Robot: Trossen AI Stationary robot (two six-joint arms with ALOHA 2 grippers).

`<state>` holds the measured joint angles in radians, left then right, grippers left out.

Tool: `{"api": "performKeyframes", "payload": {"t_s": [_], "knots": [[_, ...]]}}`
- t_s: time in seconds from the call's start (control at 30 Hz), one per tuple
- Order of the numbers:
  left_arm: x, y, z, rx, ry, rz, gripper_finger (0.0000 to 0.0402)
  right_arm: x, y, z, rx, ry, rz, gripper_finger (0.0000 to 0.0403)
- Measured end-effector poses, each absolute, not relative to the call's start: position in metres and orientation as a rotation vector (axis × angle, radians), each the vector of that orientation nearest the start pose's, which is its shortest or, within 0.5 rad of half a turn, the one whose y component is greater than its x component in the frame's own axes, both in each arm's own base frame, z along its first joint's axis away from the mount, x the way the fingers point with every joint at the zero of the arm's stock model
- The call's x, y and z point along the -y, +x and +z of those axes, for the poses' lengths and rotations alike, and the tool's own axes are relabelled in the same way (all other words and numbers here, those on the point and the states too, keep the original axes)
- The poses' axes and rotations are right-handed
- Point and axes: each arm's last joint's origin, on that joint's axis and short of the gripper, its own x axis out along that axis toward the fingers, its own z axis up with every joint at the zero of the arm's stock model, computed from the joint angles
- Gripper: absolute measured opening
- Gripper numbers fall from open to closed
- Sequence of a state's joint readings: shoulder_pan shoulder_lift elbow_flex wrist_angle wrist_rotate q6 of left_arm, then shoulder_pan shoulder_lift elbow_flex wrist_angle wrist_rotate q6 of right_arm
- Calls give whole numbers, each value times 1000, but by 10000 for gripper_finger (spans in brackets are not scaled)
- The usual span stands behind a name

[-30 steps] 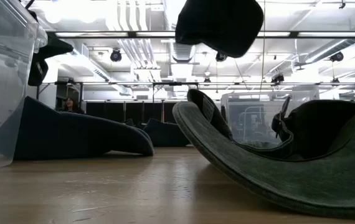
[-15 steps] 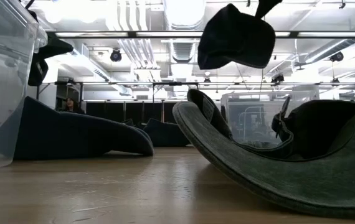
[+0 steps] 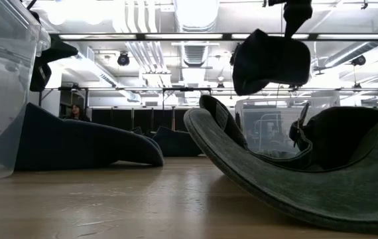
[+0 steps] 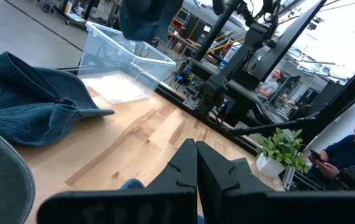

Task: Pick & Place hat
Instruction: Put the bottom right blue cap into the top transparent bin

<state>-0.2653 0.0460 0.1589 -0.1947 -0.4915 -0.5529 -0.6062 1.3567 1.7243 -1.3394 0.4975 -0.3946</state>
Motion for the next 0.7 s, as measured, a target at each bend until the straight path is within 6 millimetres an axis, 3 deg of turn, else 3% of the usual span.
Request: {"api": "performKeyframes", "payload": {"t_s": [0.27,0.7], "knots": [[9,87,195,-12,-520,241,0,159,185,408,-1302,-180,-762,11],[9,86,195,-12,-519,241,0,168,184,392,-1369,-102,-705,11]]}}
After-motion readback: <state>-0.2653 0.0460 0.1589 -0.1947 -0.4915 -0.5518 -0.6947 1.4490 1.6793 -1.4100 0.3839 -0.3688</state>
